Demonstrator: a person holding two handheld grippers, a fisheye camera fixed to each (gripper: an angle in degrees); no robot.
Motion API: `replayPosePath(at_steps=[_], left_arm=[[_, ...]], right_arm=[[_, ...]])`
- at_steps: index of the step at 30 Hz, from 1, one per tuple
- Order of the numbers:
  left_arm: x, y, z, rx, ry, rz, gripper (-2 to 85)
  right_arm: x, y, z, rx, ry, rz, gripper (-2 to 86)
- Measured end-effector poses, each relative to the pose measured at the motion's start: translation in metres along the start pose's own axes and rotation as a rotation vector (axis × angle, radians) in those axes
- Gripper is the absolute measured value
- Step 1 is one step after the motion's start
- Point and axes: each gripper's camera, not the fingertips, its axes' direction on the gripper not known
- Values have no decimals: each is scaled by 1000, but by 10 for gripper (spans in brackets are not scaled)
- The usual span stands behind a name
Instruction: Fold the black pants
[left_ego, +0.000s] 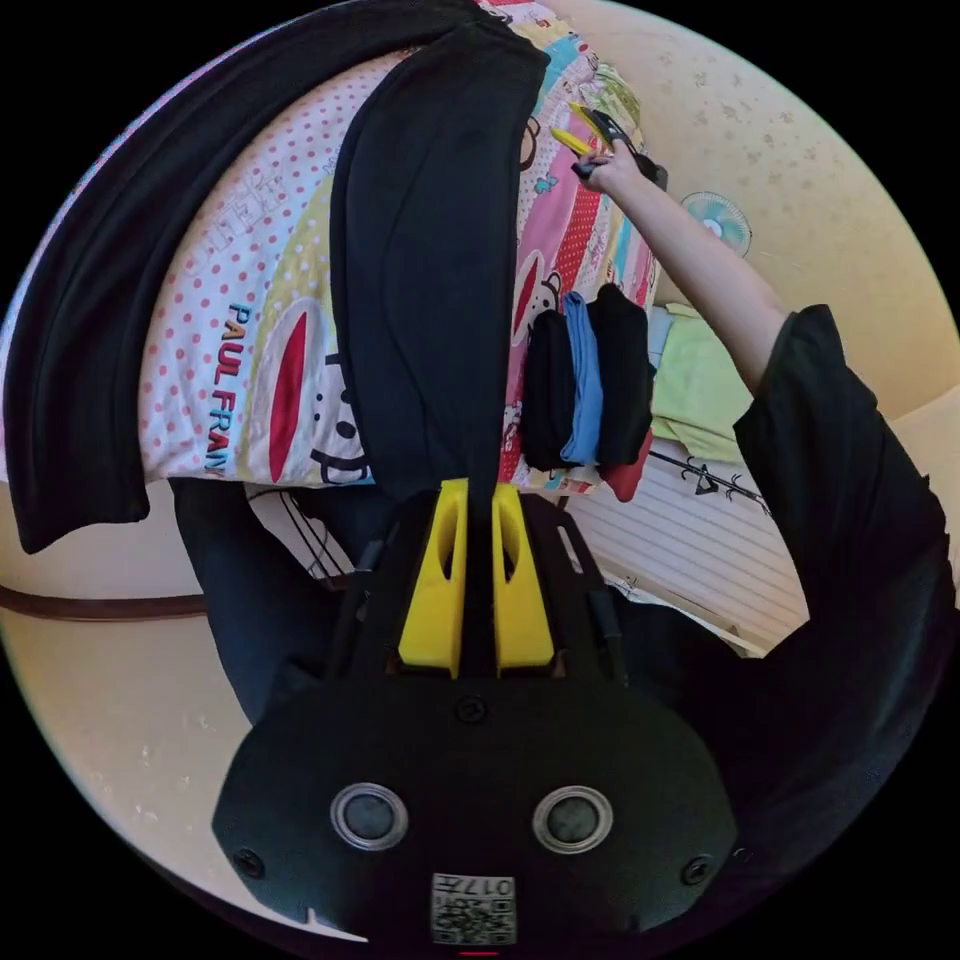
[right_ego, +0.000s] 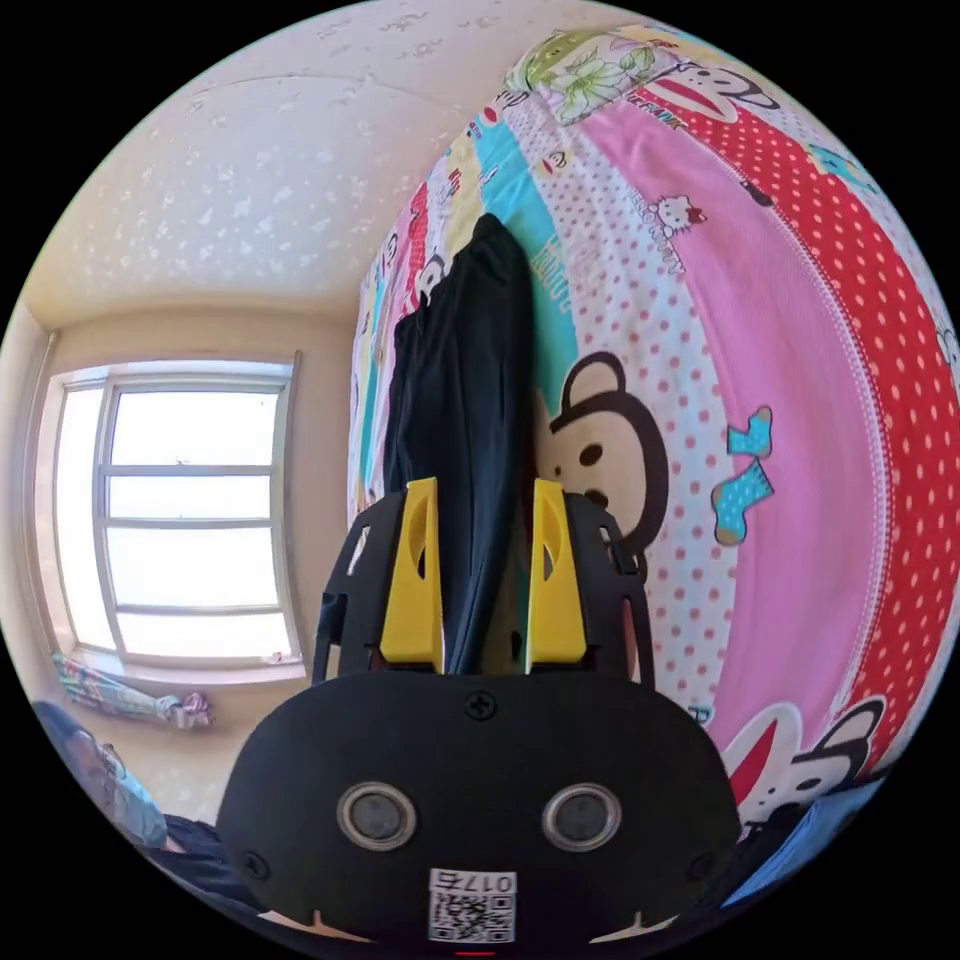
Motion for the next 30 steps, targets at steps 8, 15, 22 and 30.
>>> replayPosePath(at_steps=[8, 15, 22, 30], left_arm=[[-81, -30, -75, -36, 344, 26, 43], [-166, -17, -156, 85, 643, -107, 43], [-241, -13, -263, 270, 597, -205, 42], [-296, -15, -306, 329, 403, -288, 40]], right_arm=[[35, -40, 95, 105, -83, 33, 54], [-28, -49, 183, 115, -353, -74, 32], [-85, -55, 345, -10, -328, -73, 38], [-59, -26, 433, -154, -495, -102, 69]])
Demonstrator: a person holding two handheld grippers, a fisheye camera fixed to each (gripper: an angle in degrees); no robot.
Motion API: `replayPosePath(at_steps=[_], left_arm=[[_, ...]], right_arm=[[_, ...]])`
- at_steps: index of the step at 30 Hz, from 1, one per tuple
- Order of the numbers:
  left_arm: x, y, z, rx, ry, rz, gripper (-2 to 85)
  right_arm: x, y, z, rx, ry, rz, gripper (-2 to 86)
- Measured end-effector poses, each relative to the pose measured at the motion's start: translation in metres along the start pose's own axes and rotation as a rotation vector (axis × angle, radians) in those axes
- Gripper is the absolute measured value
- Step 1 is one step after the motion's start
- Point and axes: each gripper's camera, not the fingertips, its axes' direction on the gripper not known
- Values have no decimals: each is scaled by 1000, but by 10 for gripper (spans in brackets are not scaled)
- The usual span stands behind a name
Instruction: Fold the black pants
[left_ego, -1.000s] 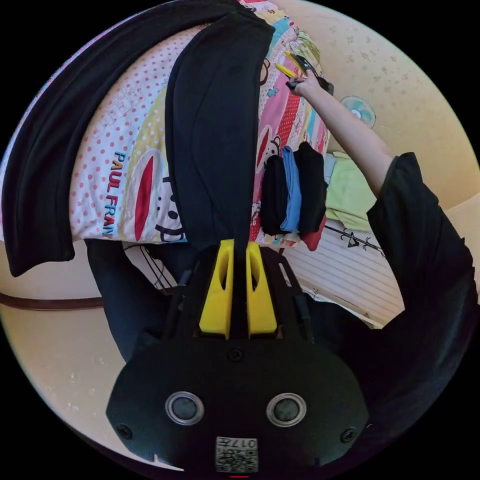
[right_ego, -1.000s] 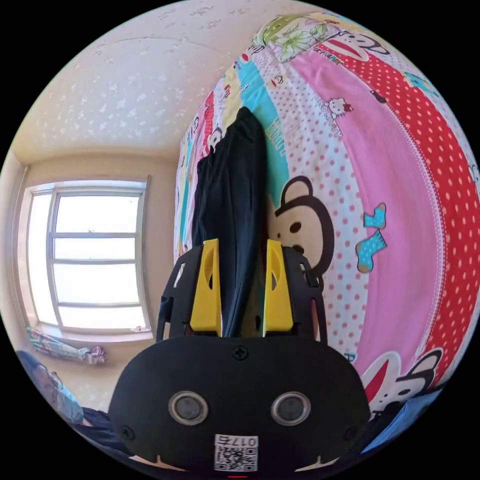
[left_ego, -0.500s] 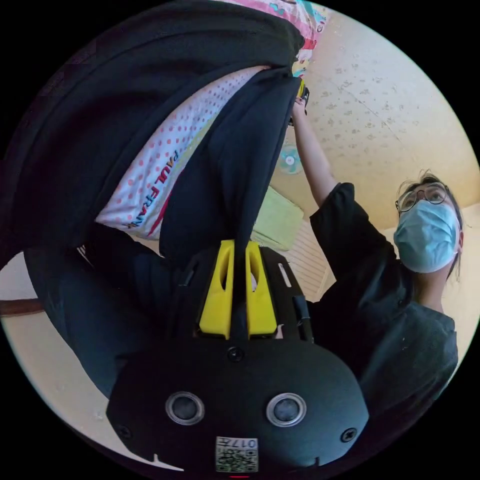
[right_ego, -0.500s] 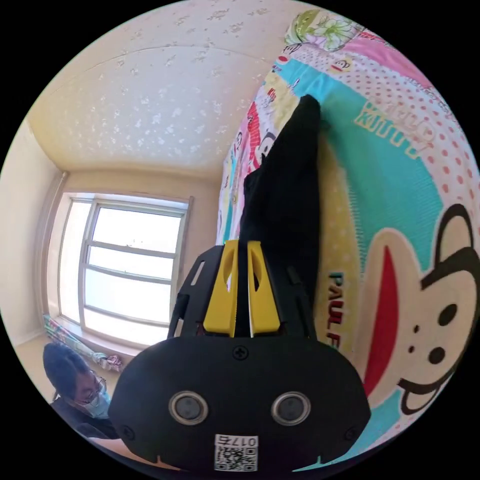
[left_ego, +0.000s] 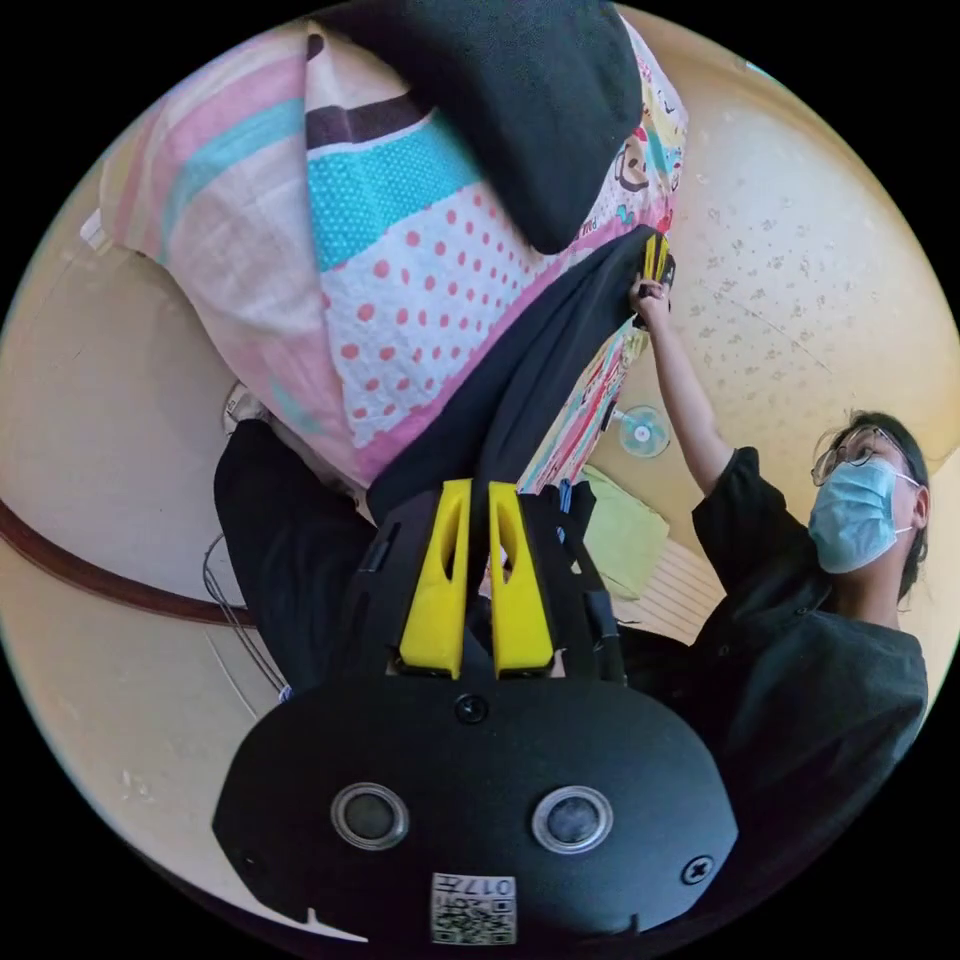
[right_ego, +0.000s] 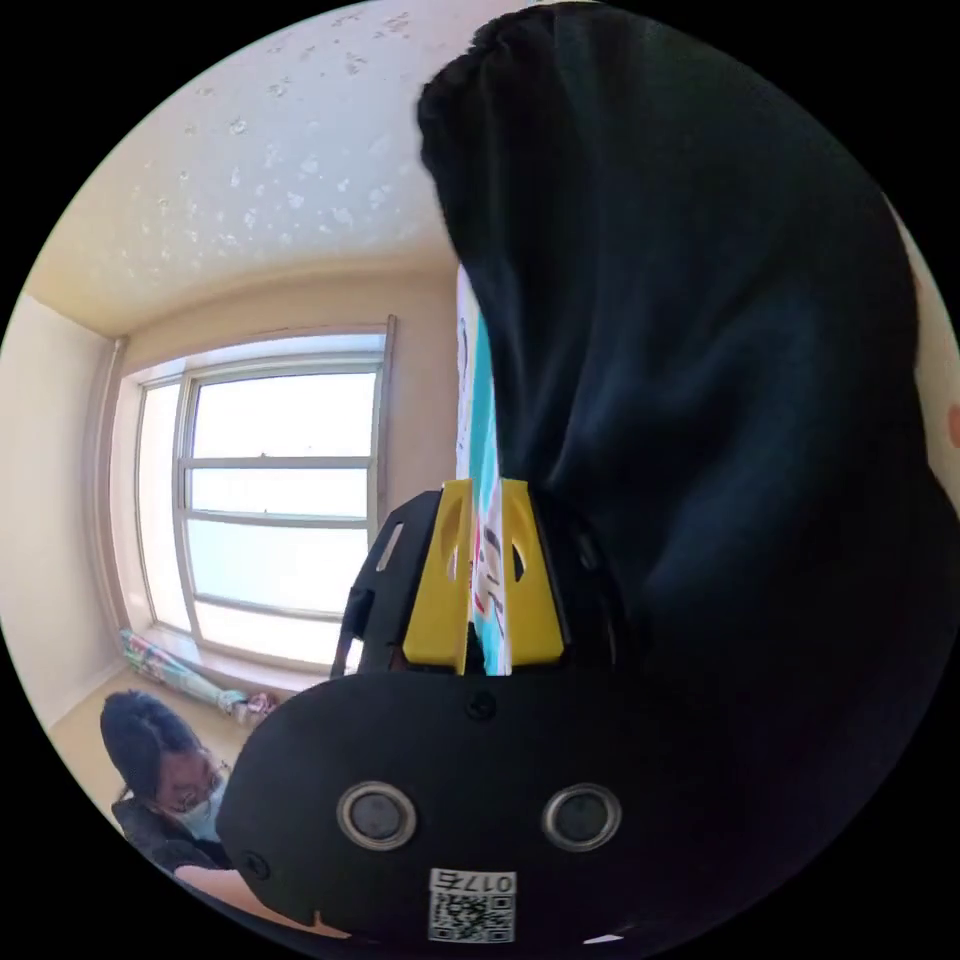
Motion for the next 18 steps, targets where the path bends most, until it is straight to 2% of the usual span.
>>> replayPosePath(at_steps=[2, 4, 6, 9, 10, 11, 12, 15, 17, 18], left_arm=[[-6, -3, 3, -30, -83, -64, 47], [-7, -3, 1, -32, -217, -111, 73], [2, -3, -8, 4, -313, -106, 86], [38, -15, -14, 43, -384, 19, 99], [56, -24, -9, 40, -400, 99, 107], [72, -35, -3, 46, -410, 166, 116], [79, -41, 1, 48, -407, 193, 121], [95, -65, 36, -17, -358, 272, 134], [85, -68, 74, -94, -374, 237, 131], [83, -64, 79, -78, -380, 233, 128]], right_arm=[[-14, 17, 9, -178, -7, -83, 84], [-53, 71, 15, -415, 186, -248, 105], [-76, 130, 6, -506, 328, -338, 116], [-83, 233, -34, -435, 575, -351, 124], [-72, 274, -54, -356, 703, -297, 128], [-64, 293, -63, -321, 743, -252, 130], [-42, 329, -78, -275, 750, -112, 135], [-3, 411, -86, -173, 479, 117, 122], [9, 447, -58, -261, 428, 151, 99], [14, 467, -38, -331, 397, 144, 83]])
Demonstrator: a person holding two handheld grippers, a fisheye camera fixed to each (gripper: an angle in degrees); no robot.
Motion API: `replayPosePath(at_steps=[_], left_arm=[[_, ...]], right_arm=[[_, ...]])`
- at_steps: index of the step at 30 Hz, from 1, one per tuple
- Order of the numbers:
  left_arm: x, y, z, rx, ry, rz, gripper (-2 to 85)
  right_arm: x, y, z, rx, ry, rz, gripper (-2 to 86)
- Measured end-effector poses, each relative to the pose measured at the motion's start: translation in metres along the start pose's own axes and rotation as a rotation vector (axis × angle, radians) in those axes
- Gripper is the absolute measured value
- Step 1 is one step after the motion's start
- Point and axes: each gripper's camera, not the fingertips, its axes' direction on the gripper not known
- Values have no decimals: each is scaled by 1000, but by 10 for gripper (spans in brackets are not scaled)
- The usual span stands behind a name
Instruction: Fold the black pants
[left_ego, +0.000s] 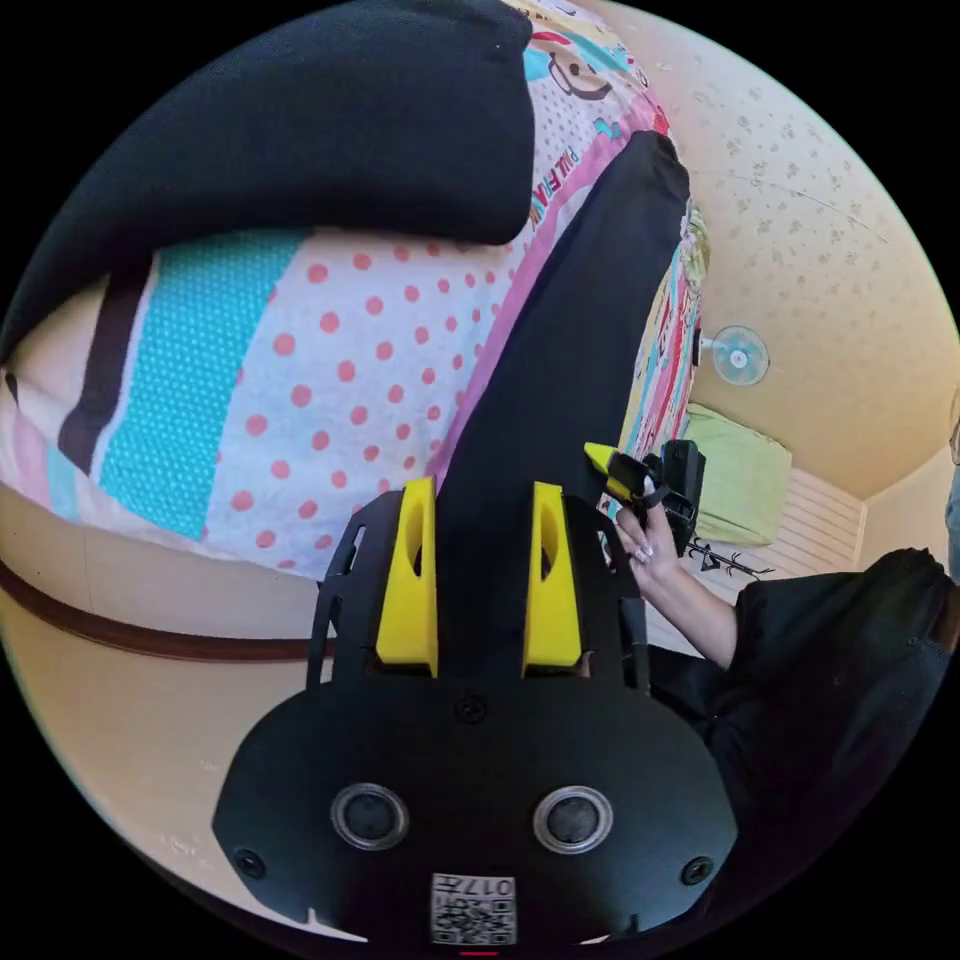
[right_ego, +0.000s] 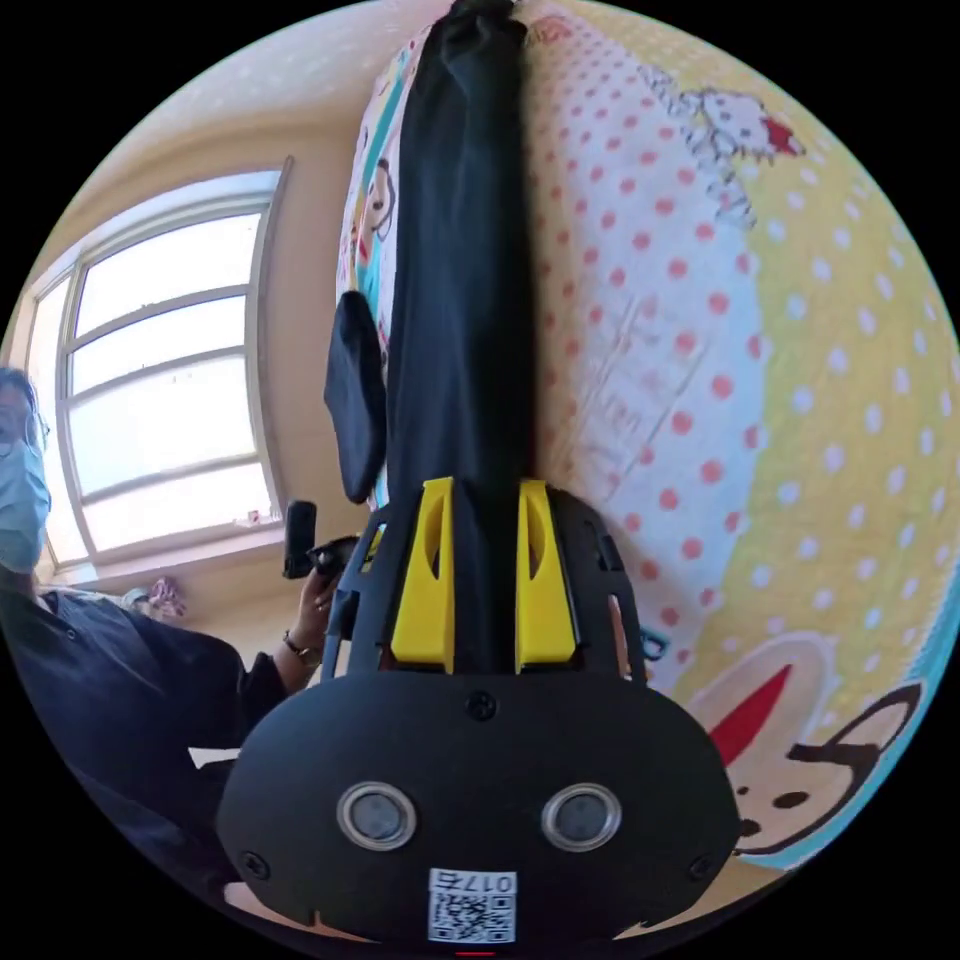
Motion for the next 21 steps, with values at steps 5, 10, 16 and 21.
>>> replayPosePath(at_steps=[5, 10, 16, 21], left_arm=[[14, 43, 30, -21, 64, -4, 56], [70, 90, 114, -396, -41, 155, 55], [93, 124, 148, -407, -61, 139, 91], [86, 80, 112, -125, 124, 126, 138]], right_arm=[[22, 14, -6, -92, -181, 84, 47], [1, 70, -59, -383, 157, -152, 29], [46, 143, -130, -354, 122, 41, 76], [67, 120, -205, -88, 50, 49, 120]])
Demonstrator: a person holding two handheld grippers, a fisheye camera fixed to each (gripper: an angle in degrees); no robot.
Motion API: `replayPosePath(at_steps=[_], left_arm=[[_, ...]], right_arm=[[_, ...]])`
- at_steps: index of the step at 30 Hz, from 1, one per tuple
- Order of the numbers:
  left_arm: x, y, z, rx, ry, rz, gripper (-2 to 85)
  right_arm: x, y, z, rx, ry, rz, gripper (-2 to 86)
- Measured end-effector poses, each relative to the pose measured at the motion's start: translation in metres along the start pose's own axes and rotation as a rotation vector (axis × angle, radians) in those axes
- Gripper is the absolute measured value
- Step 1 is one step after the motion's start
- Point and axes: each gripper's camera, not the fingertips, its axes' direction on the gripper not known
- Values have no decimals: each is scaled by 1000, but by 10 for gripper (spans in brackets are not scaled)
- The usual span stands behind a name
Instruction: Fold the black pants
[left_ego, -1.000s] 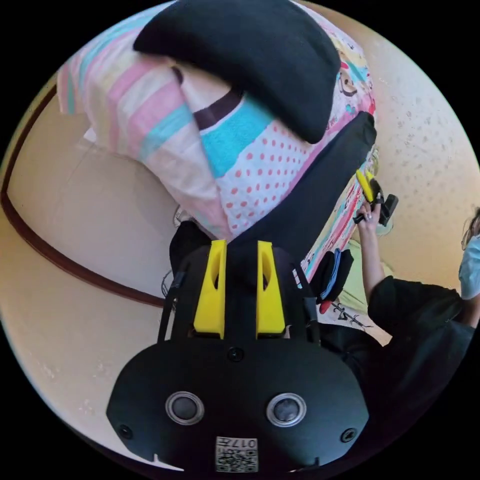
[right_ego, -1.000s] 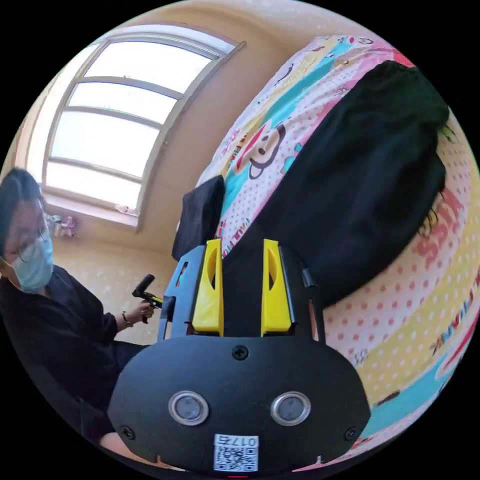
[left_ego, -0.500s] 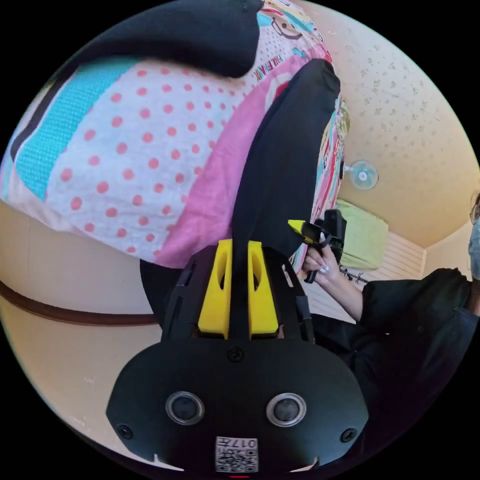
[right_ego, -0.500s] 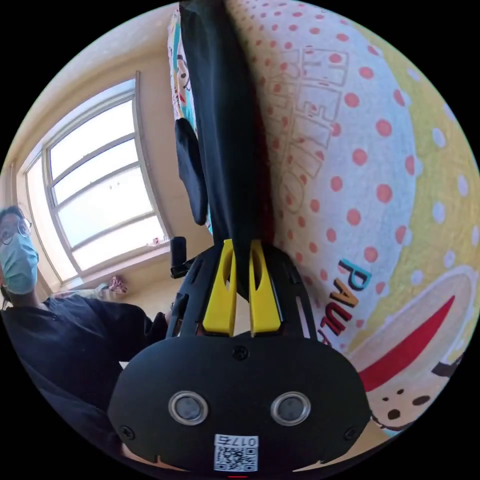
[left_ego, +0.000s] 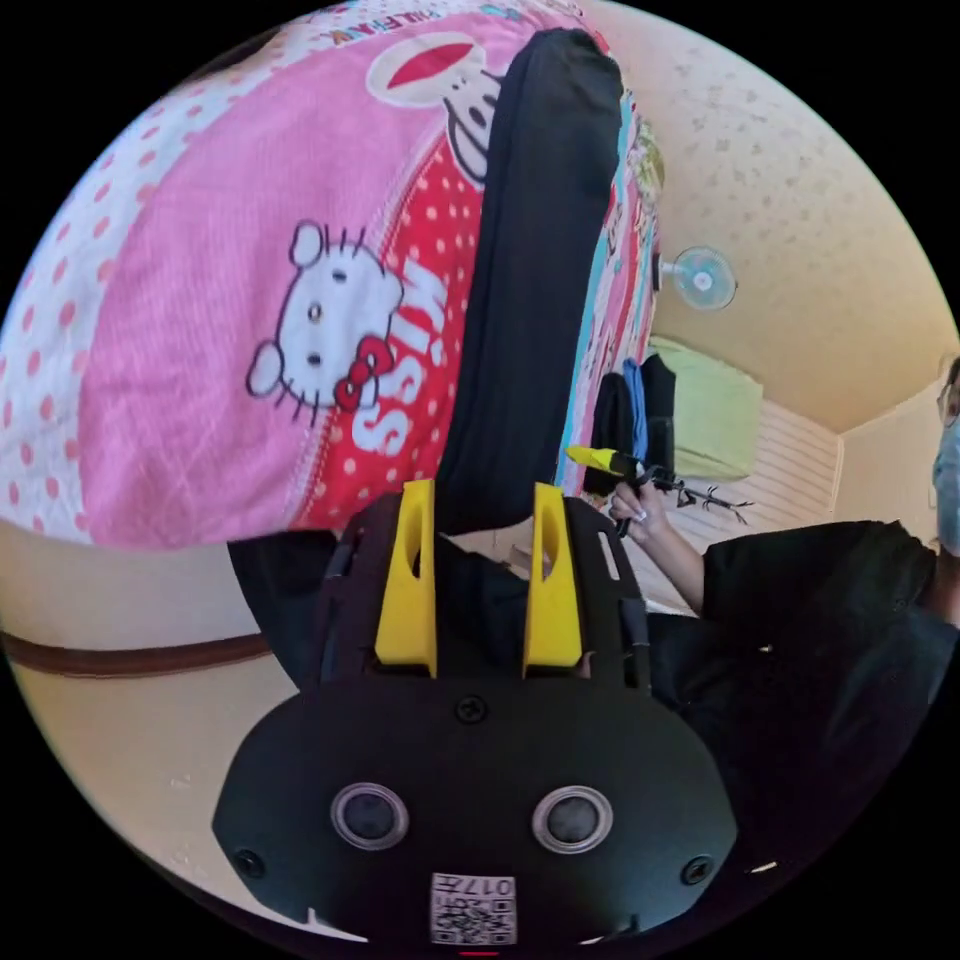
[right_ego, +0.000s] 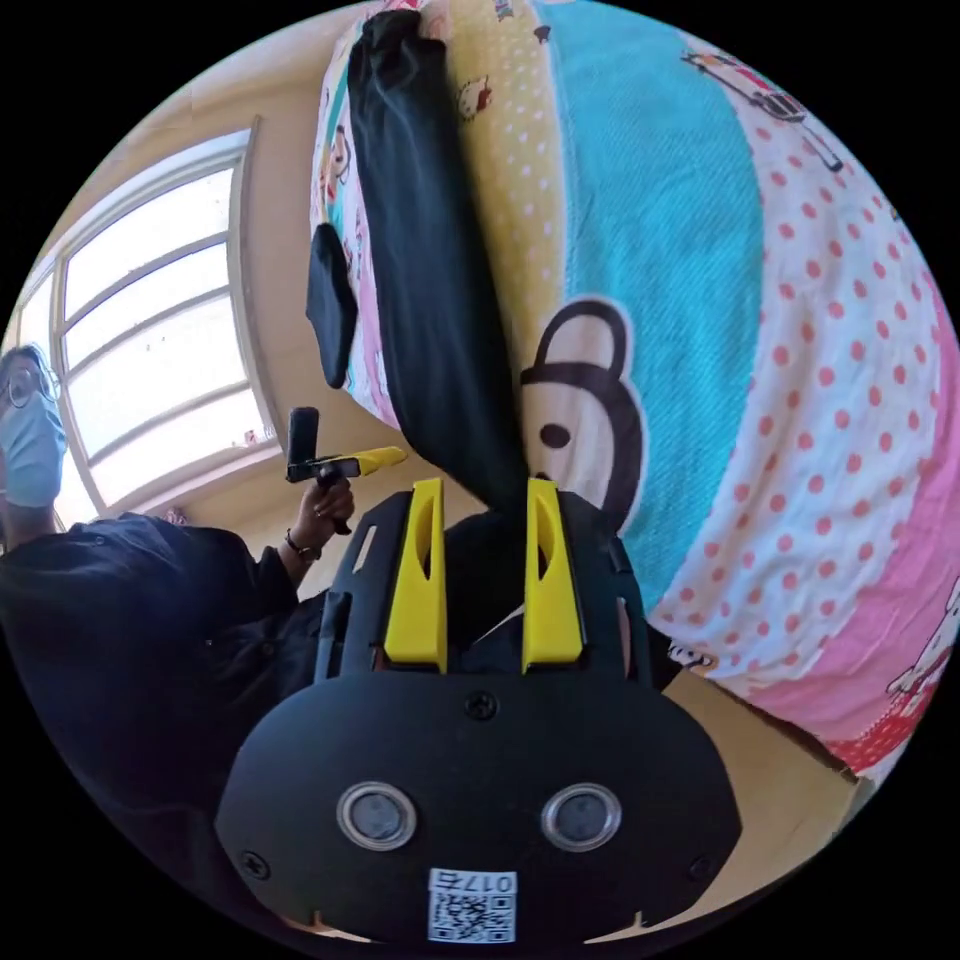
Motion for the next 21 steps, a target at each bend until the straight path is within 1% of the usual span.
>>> replayPosePath(at_steps=[2, 6, 8, 10, 13, 16, 18, 21], left_arm=[[-6, -33, -15, 73, 30, 34, 144], [-7, -83, -24, 59, 3, 81, 138], [-3, -103, -21, 16, -2, 106, 138], [-2, -108, -12, -37, -15, 112, 139], [-5, -97, -1, -41, -1, 106, 139], [-11, -75, 20, -69, 73, 92, 134], [-15, -59, 39, -84, 99, 85, 123], [-21, -44, 54, -42, 102, 74, 99]], right_arm=[[3, -23, -19, 68, -11, -32, 126], [8, -96, -30, 120, -149, -102, 141], [7, -125, -21, 92, -221, -127, 142], [0, -150, -3, 21, -307, -154, 138], [-16, -156, 18, -48, -392, -174, 138], [-33, -142, 38, -102, -362, -198, 136], [-35, -131, 43, -83, -389, -171, 132], [-36, -121, 44, -19, -434, -133, 124]])
